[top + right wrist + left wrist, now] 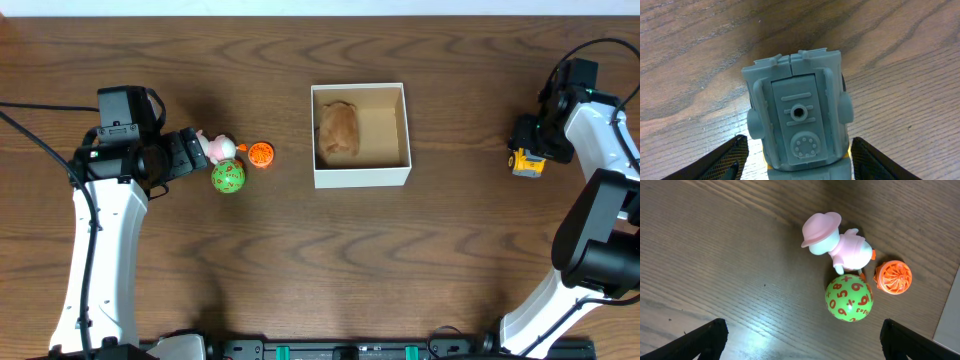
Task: Pack container
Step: 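Move the right gripper to the yellow toy truck and grasp it, then lower the toy truck into the box beside the plush and release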
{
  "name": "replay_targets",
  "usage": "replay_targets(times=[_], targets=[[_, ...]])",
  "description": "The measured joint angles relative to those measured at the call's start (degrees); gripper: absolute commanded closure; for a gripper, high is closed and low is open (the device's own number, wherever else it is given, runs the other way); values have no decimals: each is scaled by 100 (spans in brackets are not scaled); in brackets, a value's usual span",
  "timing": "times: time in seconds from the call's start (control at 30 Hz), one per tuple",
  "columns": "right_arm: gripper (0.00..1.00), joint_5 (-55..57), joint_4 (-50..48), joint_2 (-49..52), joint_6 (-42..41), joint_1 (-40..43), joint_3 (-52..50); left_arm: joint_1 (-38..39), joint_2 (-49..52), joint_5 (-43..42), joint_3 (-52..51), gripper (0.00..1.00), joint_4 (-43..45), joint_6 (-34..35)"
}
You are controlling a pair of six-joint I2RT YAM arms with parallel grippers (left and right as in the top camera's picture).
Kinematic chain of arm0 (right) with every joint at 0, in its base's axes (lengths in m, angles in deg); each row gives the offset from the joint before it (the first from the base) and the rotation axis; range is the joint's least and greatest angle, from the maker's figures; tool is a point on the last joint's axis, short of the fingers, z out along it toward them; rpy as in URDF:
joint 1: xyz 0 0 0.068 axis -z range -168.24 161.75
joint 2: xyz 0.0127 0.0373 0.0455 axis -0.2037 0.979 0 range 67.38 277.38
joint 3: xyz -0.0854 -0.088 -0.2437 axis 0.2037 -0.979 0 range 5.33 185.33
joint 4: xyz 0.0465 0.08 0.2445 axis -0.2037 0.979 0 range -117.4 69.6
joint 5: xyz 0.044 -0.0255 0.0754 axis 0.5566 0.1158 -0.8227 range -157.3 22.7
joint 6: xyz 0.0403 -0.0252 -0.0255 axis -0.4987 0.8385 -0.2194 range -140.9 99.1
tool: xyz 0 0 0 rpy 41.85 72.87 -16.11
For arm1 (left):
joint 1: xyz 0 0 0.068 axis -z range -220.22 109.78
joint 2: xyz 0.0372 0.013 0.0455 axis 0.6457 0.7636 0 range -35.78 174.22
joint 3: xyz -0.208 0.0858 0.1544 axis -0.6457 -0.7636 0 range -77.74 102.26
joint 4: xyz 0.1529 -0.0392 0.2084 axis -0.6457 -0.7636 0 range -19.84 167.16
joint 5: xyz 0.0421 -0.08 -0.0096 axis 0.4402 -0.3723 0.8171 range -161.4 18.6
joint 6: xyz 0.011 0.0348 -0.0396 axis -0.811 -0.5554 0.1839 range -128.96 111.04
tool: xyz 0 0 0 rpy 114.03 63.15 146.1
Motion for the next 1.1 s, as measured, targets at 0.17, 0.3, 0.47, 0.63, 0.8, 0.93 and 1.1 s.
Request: replay_targets(times=[0.17,0.3,0.47,0.63,0.8,0.93,1.1], targets=[[56,0,4,81,2,2,0,0,0,0,0,2,0,0],[62,-2,2,81,11,4,15,2,0,0,0,2,0,0],[67,-2,116,72,-22,2,28,0,0,2,0,2,0,0],[76,-28,374,-24,-107,-127,31,2,0,0,0,2,0,0],[84,-105,525,-734,-98,-833,81,0,0,0,0,2,0,0],[92,-190,376,-1672,98,-1744,278,2,0,0,0,2,0,0],[94,-503,37,-2439,872,-3038,457,0,0,0,0,2,0,0]])
